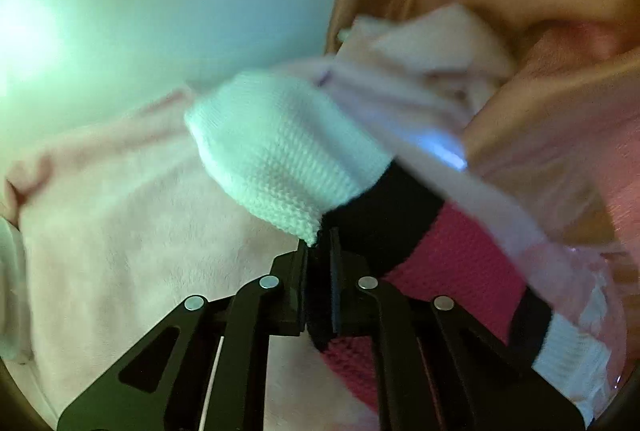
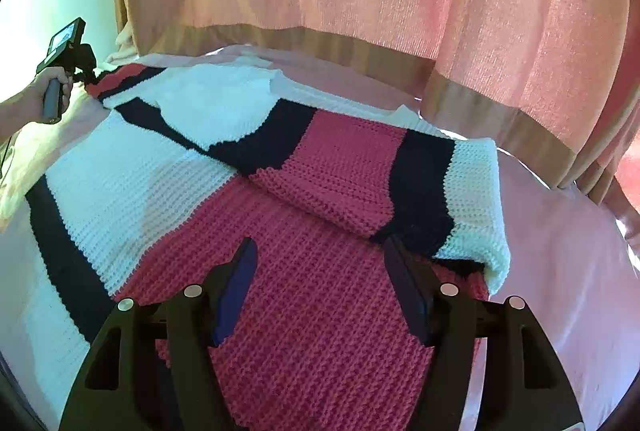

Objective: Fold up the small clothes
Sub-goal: 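Grasp the other striped sleeve cuff with the left tool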

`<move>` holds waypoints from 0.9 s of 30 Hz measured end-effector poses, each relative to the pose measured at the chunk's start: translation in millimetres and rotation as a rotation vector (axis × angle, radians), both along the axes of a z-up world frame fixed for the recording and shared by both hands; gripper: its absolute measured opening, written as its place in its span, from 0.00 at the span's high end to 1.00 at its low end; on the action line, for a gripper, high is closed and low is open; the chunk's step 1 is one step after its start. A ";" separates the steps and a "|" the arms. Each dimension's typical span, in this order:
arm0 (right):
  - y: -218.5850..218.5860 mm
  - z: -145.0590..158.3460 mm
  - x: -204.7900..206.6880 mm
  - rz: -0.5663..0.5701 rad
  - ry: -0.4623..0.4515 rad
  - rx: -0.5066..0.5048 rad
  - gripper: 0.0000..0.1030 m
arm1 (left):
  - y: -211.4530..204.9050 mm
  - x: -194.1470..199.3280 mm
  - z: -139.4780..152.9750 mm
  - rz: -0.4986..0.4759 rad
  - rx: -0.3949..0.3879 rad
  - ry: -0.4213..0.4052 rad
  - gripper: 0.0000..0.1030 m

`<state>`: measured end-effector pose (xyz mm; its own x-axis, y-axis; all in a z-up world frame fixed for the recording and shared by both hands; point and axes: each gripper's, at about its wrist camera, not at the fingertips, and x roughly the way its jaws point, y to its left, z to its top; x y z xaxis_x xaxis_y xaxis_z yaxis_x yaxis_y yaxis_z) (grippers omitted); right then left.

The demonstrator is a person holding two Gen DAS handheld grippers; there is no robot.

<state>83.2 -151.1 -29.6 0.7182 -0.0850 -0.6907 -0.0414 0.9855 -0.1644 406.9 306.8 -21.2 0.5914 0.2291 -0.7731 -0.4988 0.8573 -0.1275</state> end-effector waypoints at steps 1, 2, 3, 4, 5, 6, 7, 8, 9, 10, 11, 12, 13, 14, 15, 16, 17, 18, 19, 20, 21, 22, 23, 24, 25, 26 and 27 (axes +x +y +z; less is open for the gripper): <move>-1.1 2.2 -0.2 -0.005 -0.006 0.002 0.38 | -9.4 -1.6 11.9 -0.021 0.021 -0.028 0.94; -2.6 4.6 -0.4 -0.009 -0.011 0.010 0.38 | -20.3 -4.6 25.5 -0.047 0.039 -0.057 0.94; -4.3 7.1 -0.6 -0.012 -0.015 0.022 0.37 | -32.8 -10.4 41.0 -0.076 0.054 -0.089 0.94; -7.0 10.5 -1.3 -0.019 -0.023 0.039 0.37 | -51.5 -18.6 63.1 -0.125 0.064 -0.134 0.94; -9.6 14.2 -2.3 -0.025 -0.032 0.052 0.37 | -67.6 -26.1 79.6 -0.160 0.066 -0.167 0.94; -11.6 16.8 -2.7 -0.027 -0.036 0.057 0.36 | -84.5 -34.0 96.8 -0.199 0.064 -0.201 0.94; -14.2 21.4 -4.1 -0.034 -0.048 0.061 0.36 | -110.0 -46.2 119.9 -0.260 0.062 -0.248 0.94; -16.2 24.5 -5.3 -0.037 -0.056 0.064 0.35 | -129.3 -55.6 136.2 -0.304 0.062 -0.280 0.94; -19.4 29.5 -7.4 -0.044 -0.068 0.071 0.34 | -159.7 -70.7 156.7 -0.373 0.063 -0.325 0.94; -22.7 33.9 -8.9 -0.049 -0.076 0.078 0.34 | -182.6 -79.9 168.4 -0.423 0.067 -0.349 0.94; -26.0 37.4 -10.0 -0.052 -0.081 0.082 0.34 | -204.4 -89.4 178.7 -0.472 0.071 -0.369 0.94; -30.1 42.7 -12.4 -0.059 -0.093 0.085 0.33 | -228.1 -102.7 186.3 -0.526 0.067 -0.384 0.94; -34.5 46.6 -13.6 -0.063 -0.100 0.087 0.32 | -256.5 -115.3 191.1 -0.590 0.051 -0.386 0.94; -38.9 50.2 -14.8 -0.071 -0.105 0.090 0.31 | -277.8 -125.9 191.3 -0.636 0.028 -0.376 0.93; -42.8 52.8 -15.3 -0.078 -0.107 0.094 0.30 | -298.3 -132.4 187.8 -0.682 0.001 -0.357 0.92; -48.9 56.1 -15.9 -0.090 -0.108 0.103 0.30 | -328.6 -140.5 175.1 -0.737 -0.036 -0.310 0.90; -54.5 58.8 -16.4 -0.101 -0.107 0.113 0.30 | -343.9 -148.5 163.1 -0.756 -0.053 -0.278 0.88; -61.4 62.1 -16.5 -0.114 -0.108 0.123 0.29 | -367.2 -152.7 140.9 -0.796 -0.082 -0.212 0.76; -65.6 63.8 -16.5 -0.123 -0.107 0.125 0.28 | -376.4 -156.8 125.7 -0.812 -0.094 -0.171 0.67; -70.0 65.3 -16.1 -0.135 -0.105 0.123 0.28 | -386.6 -161.3 106.5 -0.813 -0.098 -0.122 0.54; -74.2 66.0 -15.4 -0.148 -0.103 0.121 0.27 | -390.4 -165.5 91.8 -0.808 -0.107 -0.087 0.53; -79.3 66.3 -14.4 -0.159 -0.095 0.129 0.26 | -388.1 -167.6 75.8 -0.803 -0.132 -0.059 0.53; -83.9 65.9 -13.0 -0.164 -0.082 0.150 0.26 | -387.4 -178.6 68.0 -0.790 -0.143 -0.044 0.53; -86.7 65.5 -11.8 -0.168 -0.075 0.168 0.26 | -366.4 -178.7 56.8 -0.764 -0.154 -0.024 0.52; -90.9 63.9 -9.4 -0.170 -0.063 0.201 0.26 | -356.9 -178.2 54.6 -0.747 -0.169 -0.013 0.51; -93.3 62.0 -6.5 -0.169 -0.050 0.230 0.26 | -337.8 -173.9 53.0 -0.722 -0.196 -0.008 0.50; -94.1 60.2 -3.8 -0.165 -0.037 0.252 0.26 | -319.3 -175.1 53.3 -0.692 -0.221 -0.012 0.46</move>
<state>79.4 -245.3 30.7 0.7338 -0.0319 -0.6786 0.1244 0.9883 0.0881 231.8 -12.5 32.0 0.5528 -0.3617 -0.7508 0.1514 0.9295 -0.3363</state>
